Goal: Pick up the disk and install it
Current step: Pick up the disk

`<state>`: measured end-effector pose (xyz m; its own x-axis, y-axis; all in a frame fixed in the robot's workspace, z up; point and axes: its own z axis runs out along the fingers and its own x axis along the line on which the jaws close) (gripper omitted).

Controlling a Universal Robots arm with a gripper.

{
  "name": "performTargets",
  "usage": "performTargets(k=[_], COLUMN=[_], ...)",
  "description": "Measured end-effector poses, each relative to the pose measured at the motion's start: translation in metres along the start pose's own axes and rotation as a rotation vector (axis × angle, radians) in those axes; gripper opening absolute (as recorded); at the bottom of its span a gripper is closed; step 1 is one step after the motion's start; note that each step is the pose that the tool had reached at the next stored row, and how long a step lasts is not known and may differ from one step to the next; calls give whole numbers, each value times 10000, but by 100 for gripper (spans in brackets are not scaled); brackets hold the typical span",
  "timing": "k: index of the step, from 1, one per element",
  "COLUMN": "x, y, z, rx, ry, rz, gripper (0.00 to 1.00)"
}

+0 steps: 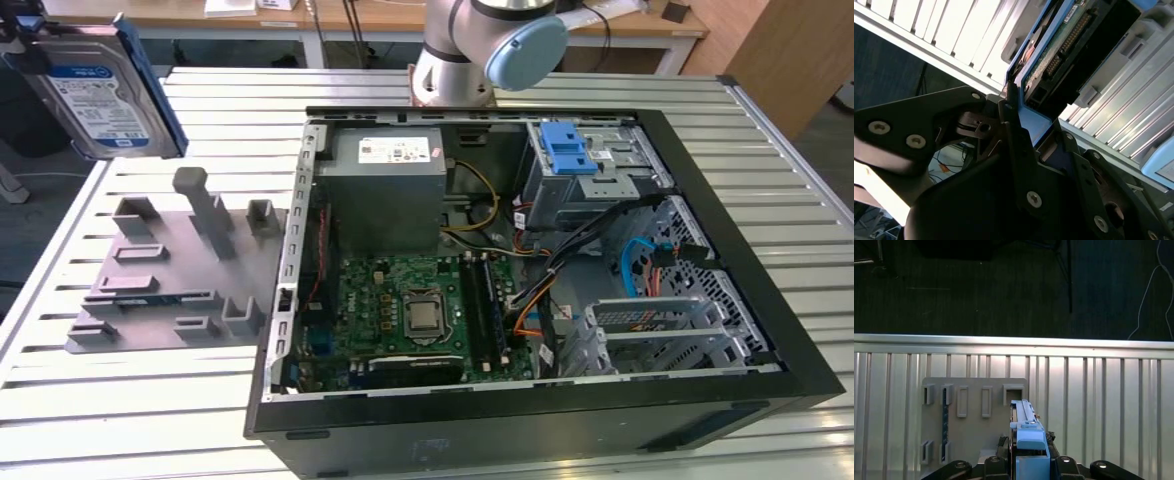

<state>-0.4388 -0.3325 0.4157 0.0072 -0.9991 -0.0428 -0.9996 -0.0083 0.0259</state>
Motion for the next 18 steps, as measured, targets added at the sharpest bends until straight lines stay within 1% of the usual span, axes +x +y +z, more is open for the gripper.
performTargets(k=[7,12,18], x=[-4,-6,-10], y=[3,4,6], z=[-84,-140,-222], rx=[1,2,2], ry=[-87,-172,-238], rz=[-2,-5,-7], gripper=[37,37,37])
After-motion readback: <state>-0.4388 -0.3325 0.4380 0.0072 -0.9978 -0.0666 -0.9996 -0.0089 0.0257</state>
